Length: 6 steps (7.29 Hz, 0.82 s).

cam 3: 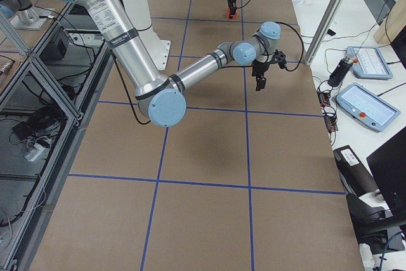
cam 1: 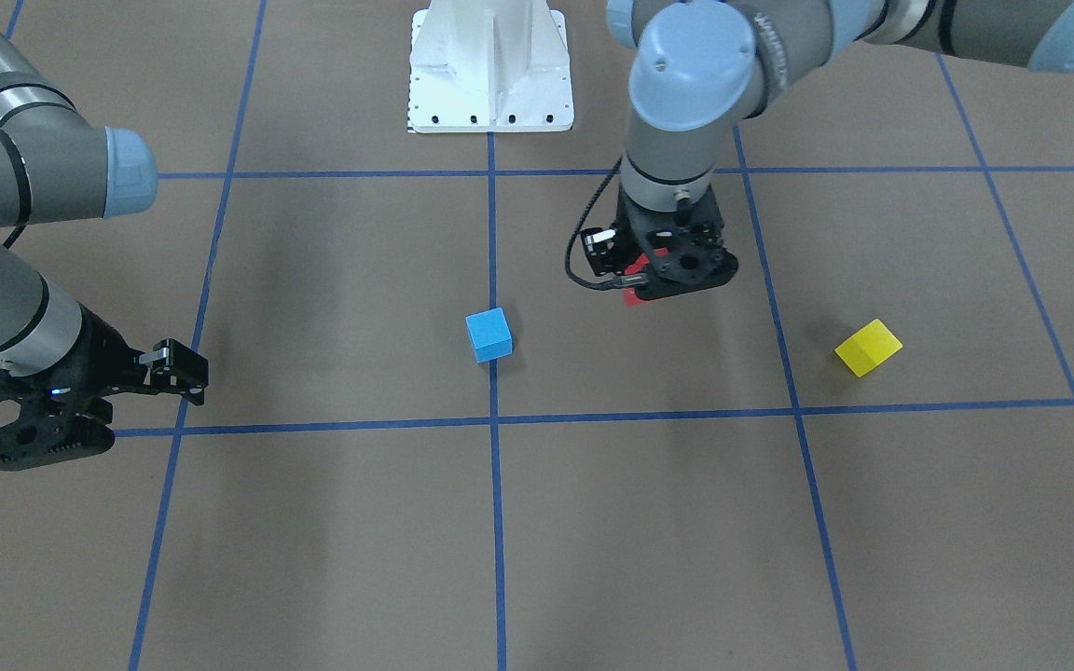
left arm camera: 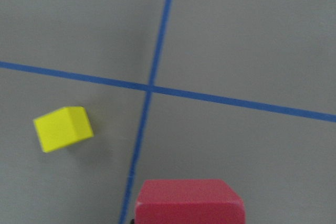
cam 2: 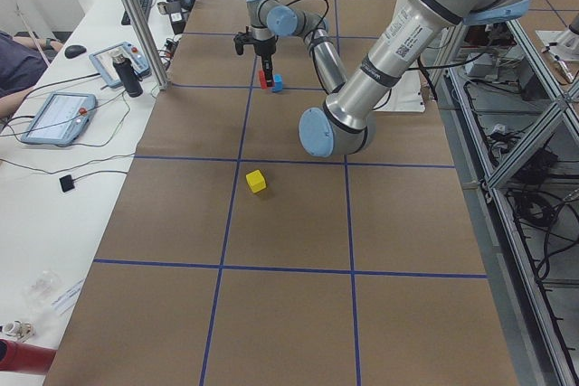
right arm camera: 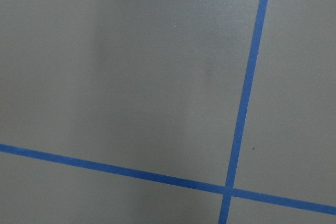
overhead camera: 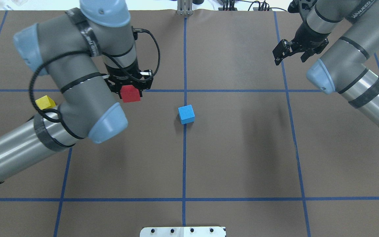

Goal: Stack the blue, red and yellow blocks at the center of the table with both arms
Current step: 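Carry the red cube with the left gripper over the blue cube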

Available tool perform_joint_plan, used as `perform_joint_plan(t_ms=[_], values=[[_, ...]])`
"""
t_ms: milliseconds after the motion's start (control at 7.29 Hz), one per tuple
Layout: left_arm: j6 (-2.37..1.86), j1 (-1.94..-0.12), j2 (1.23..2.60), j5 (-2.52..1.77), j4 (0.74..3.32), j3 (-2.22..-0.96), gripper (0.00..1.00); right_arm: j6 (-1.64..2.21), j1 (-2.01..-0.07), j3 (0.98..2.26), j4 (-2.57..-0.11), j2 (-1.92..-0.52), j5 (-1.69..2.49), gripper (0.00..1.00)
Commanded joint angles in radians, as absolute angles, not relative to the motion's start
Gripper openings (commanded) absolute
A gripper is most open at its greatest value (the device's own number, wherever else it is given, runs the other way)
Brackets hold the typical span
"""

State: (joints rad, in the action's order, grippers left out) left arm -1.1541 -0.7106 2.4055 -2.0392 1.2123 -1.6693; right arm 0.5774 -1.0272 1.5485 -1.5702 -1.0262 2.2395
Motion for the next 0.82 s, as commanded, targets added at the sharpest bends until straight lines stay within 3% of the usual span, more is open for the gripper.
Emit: perform_joint_plan(t_ms=[0, 274, 686], values=[[-1.269, -0.647, 2.543, -2.016, 1.369, -1.434, 0.00, 0.580, -1.028, 1.548, -1.569, -1.029, 2.240, 0.99], [-1.337, -0.621, 2.597, -2.016, 1.512, -1.301, 0.00, 0.583, -1.028, 1.549, -1.568, -1.028, 2.241, 0.99], [-1.365, -0.595, 2.617, -2.014, 1.546, -1.241, 0.00, 0.584, -1.028, 1.551, -1.566, -1.026, 2.241, 0.99]])
